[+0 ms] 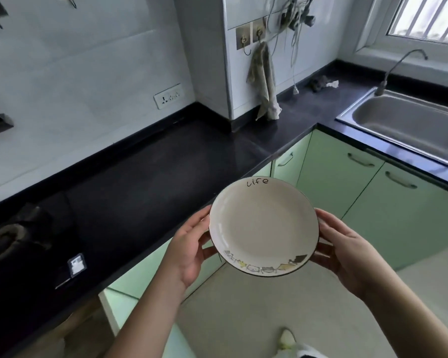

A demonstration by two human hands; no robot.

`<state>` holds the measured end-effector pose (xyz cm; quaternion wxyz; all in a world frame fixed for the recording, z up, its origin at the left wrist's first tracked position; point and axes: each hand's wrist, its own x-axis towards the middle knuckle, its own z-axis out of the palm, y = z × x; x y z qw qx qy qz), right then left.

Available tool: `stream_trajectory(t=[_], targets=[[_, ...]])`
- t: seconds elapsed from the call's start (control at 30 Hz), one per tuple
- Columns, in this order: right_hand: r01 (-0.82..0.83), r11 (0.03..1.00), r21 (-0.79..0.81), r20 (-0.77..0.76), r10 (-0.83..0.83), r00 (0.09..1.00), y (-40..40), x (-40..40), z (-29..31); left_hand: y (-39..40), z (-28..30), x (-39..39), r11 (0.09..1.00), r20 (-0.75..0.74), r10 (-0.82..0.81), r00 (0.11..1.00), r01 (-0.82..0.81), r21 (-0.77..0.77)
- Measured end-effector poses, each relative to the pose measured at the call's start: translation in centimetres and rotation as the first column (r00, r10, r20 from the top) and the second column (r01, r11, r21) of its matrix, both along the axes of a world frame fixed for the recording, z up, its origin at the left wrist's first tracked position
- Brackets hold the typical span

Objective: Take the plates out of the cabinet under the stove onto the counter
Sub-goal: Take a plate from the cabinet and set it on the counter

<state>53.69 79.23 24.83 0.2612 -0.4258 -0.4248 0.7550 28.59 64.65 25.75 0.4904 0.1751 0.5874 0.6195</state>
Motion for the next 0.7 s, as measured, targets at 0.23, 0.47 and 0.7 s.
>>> stream_trajectory(t=[0.23, 0.47, 0.7], targets=[[-0.223, 0.974, -0.043, 0.001, 0.224, 0.975, 8.0, -6.7, 0.7, 3.0, 0.3, -2.7, 0.967, -0.02, 0.251, 0.968, -0.252, -0.043], [-0.491, 0.871, 0.003, 0.021, 0.491, 0.871, 7.7, -17.8, 0.3, -1.4, 0.0, -7.7, 0.803, -0.022, 0.594, 0.804, -0.594, -0.039], [-0.661, 0.749, 0.046, 0.069, 0.658, 0.75, 4.8, -28.8, 0.2, -6.1, -1.4, -14.1, 0.639, -0.042, 0.768, 0.639, -0.769, -0.007]])
